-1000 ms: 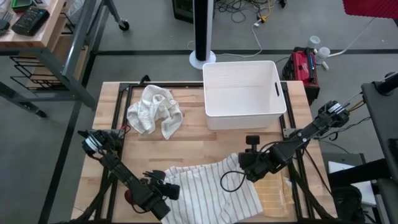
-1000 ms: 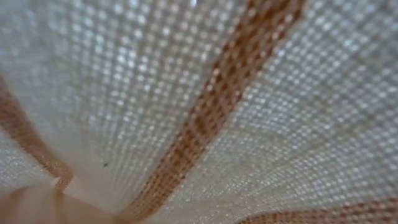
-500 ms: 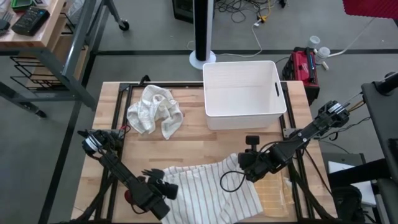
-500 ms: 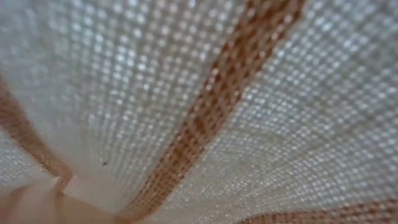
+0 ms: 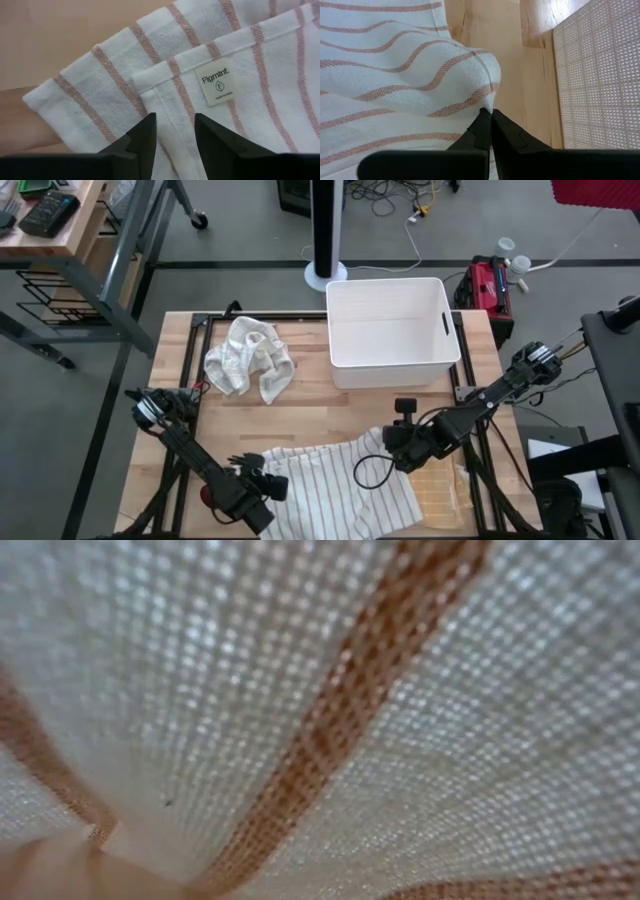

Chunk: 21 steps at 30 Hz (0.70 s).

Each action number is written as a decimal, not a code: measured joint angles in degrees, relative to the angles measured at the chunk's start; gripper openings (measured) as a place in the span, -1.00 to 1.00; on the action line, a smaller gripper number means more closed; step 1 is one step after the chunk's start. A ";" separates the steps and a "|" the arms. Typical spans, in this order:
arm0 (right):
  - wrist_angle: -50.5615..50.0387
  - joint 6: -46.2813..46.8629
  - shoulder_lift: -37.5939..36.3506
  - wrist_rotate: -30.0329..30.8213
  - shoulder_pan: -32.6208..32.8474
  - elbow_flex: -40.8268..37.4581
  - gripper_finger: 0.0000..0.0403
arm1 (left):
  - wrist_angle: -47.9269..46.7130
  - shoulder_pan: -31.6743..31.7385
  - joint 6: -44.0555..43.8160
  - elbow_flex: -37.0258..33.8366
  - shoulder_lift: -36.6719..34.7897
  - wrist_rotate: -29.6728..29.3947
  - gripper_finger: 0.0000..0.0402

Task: Fold towel
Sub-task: Fold the white striped towel

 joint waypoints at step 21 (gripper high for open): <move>0.97 -0.47 0.00 0.00 0.00 0.02 -1.00 | 4.42 0.03 2.15 -1.01 0.00 3.10 -0.43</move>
